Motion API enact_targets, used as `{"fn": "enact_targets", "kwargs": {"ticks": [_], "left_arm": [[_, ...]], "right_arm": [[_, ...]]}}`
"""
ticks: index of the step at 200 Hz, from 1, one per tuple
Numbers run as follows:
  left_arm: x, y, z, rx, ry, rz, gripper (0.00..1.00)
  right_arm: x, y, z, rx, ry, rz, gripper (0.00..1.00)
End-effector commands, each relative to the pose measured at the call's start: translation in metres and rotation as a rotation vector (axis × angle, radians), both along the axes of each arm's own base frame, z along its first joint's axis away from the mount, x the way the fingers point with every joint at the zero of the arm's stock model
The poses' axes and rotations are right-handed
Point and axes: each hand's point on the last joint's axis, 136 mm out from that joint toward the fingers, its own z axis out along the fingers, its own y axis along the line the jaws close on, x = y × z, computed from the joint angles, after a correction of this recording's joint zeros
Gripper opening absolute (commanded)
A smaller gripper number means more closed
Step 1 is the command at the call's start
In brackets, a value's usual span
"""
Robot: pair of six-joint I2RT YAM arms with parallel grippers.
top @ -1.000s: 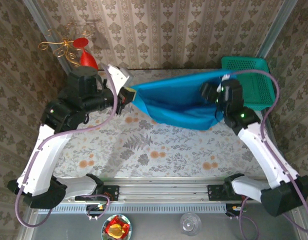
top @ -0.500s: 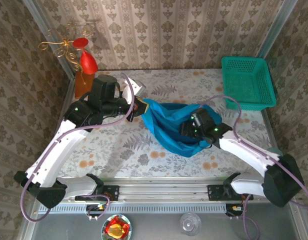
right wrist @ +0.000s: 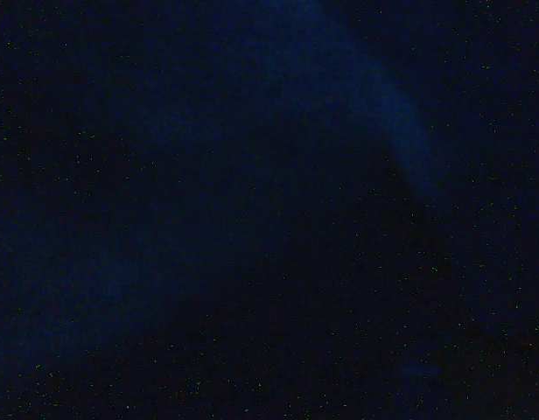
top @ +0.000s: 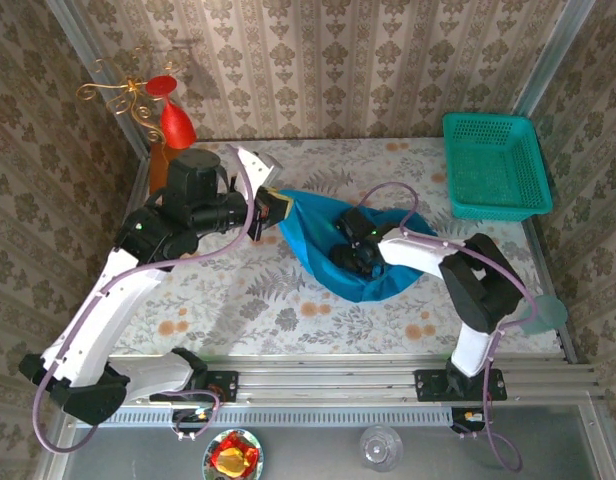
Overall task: Fold the inside-out t-shirt
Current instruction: Turn the T-shirt inside out at the center of the table.
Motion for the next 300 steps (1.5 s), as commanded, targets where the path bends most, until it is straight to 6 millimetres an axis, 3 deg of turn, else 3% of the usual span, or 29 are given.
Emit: {"fn": "enact_targets", "kwargs": {"ticks": [1, 25, 42, 53, 76, 105, 151, 172, 202, 231, 262, 271, 300], "left_arm": [[0.012, 0.012, 0.019, -0.035, -0.071, 0.098, 0.00], [0.042, 0.025, -0.011, 0.019, -0.032, 0.213, 0.00], [0.069, 0.031, -0.042, 0.040, 0.045, 0.275, 0.00], [0.086, 0.034, -0.063, 0.059, 0.097, 0.307, 0.00], [0.122, 0.043, -0.108, 0.106, 0.202, 0.366, 0.00], [0.162, 0.052, -0.159, 0.088, 0.331, 0.407, 0.00], [0.205, 0.093, -0.239, -0.022, 0.545, 0.550, 0.00], [0.208, 0.118, -0.273, -0.099, 0.666, 0.629, 0.00], [0.197, 0.151, -0.304, -0.190, 0.769, 0.734, 0.00], [0.178, 0.175, -0.319, -0.216, 0.809, 0.798, 0.00], [0.160, 0.209, -0.329, -0.367, 0.861, 0.883, 0.00], [0.156, 0.214, -0.331, -0.380, 0.864, 0.894, 0.00], [0.149, 0.180, -0.315, -0.359, 0.880, 0.731, 0.01]], "right_arm": [[-0.017, -0.023, -0.020, -0.150, 0.088, 0.037, 0.75], [-0.023, -0.012, -0.012, -0.077, 0.088, 0.069, 0.35], [-0.019, 0.002, 0.009, 0.004, 0.033, 0.105, 0.15], [-0.019, 0.011, 0.026, 0.056, 0.005, 0.135, 0.08], [-0.024, 0.030, 0.065, 0.174, -0.035, 0.205, 0.00], [-0.028, 0.049, 0.122, 0.304, -0.126, 0.305, 0.00], [-0.038, 0.052, 0.215, 0.427, -0.346, 0.404, 0.00], [-0.044, 0.048, 0.243, 0.459, -0.456, 0.444, 0.00], [-0.048, 0.038, 0.261, 0.496, -0.577, 0.451, 0.00], [-0.043, 0.024, 0.259, 0.506, -0.646, 0.386, 0.00], [-0.029, -0.006, 0.250, 0.412, -0.706, 0.238, 0.00], [-0.030, 0.001, 0.250, 0.458, -0.710, 0.268, 0.00], [-0.047, 0.052, 0.250, 0.704, -0.633, 0.504, 0.00]]}}
